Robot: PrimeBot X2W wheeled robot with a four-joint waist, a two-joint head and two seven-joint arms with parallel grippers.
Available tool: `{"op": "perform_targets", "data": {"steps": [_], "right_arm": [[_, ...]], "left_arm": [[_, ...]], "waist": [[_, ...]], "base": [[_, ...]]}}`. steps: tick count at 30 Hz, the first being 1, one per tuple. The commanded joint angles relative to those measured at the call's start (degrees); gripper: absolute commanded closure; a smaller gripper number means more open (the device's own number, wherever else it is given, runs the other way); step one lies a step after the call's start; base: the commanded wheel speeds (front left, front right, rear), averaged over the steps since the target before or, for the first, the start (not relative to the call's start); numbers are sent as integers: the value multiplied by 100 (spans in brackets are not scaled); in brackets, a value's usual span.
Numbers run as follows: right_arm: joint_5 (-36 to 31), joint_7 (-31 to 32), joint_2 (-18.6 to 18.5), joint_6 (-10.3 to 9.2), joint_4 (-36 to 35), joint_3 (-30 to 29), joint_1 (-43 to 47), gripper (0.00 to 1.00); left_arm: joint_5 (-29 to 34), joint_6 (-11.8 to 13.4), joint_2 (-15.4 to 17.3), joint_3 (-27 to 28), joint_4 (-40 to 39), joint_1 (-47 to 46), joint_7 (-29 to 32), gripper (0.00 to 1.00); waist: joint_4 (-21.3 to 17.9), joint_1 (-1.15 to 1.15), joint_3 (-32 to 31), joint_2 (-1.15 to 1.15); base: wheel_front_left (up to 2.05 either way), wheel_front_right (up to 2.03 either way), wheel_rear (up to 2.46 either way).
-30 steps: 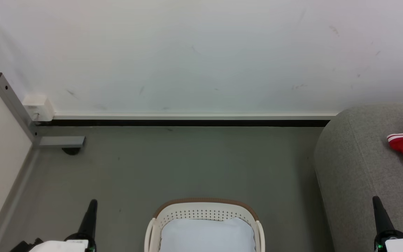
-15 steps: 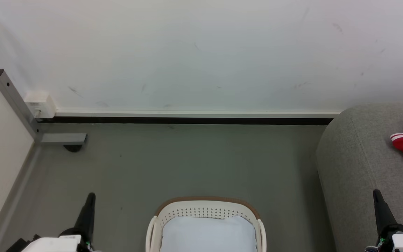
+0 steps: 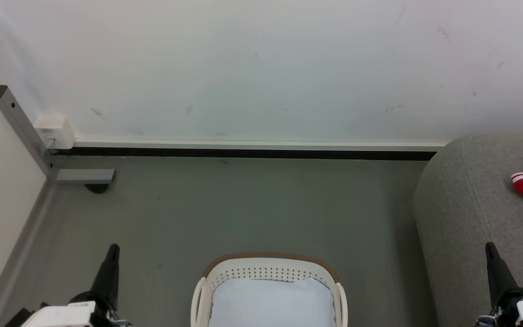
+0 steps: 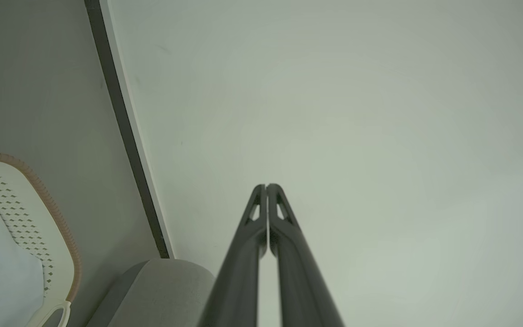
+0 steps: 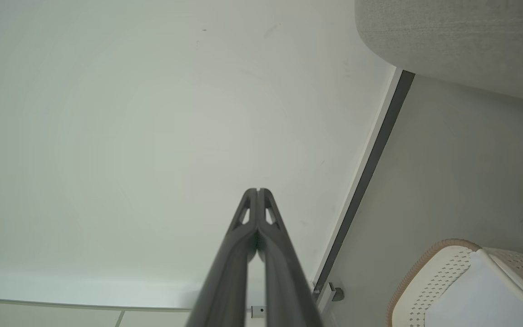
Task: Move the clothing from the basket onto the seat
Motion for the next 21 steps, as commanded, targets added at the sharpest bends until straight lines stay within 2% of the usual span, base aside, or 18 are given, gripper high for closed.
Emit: {"op": "perform_targets", "data": {"steps": [1,21], "right_arm": [[147,30,-48,-14,-57,-31,-80,100],[120,32,-46,-13,-50,-28,-79,100]], "left_arm": [[-155,-40,42,31,-29,-66,45,100],[-141,-31,42,27,-28,-62,46,100]], "waist": [[6,0,7,0],[7,0,8,0]], "base": [[0,0,0],[0,0,0]]}}
